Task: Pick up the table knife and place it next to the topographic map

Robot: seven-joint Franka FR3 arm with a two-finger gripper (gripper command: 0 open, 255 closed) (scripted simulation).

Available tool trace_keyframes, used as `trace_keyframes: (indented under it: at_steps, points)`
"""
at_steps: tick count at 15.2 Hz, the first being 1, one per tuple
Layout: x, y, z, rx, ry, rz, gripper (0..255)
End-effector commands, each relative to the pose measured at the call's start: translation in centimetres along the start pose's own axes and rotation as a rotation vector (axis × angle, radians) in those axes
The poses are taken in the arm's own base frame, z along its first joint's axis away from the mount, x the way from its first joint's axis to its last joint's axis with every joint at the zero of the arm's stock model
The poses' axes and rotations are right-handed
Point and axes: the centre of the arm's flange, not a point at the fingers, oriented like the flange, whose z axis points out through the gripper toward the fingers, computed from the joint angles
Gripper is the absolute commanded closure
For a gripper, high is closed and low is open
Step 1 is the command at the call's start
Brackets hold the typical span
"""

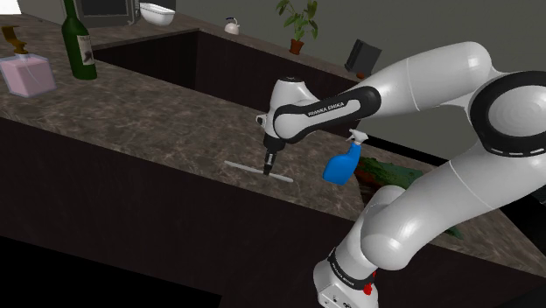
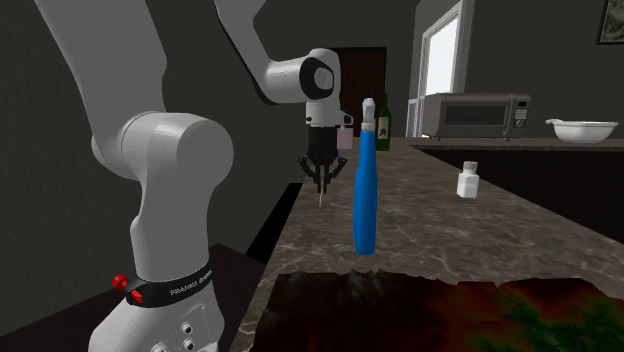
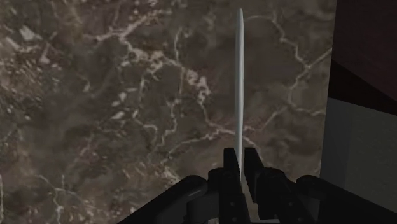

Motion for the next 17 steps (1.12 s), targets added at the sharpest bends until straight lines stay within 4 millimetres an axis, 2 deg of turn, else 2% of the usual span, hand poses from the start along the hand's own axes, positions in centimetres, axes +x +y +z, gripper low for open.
trace_keyframes:
  at_steps: [1, 6, 17]
  points:
    - [0.0, 0.0, 0.0, 0.0, 0.0, 0.0, 255]
    - [0.0, 0.0, 0.0, 0.0, 0.0, 0.0, 255]
    - [-0.3, 0.0, -5.8, 0.0, 0.0, 0.0, 255]
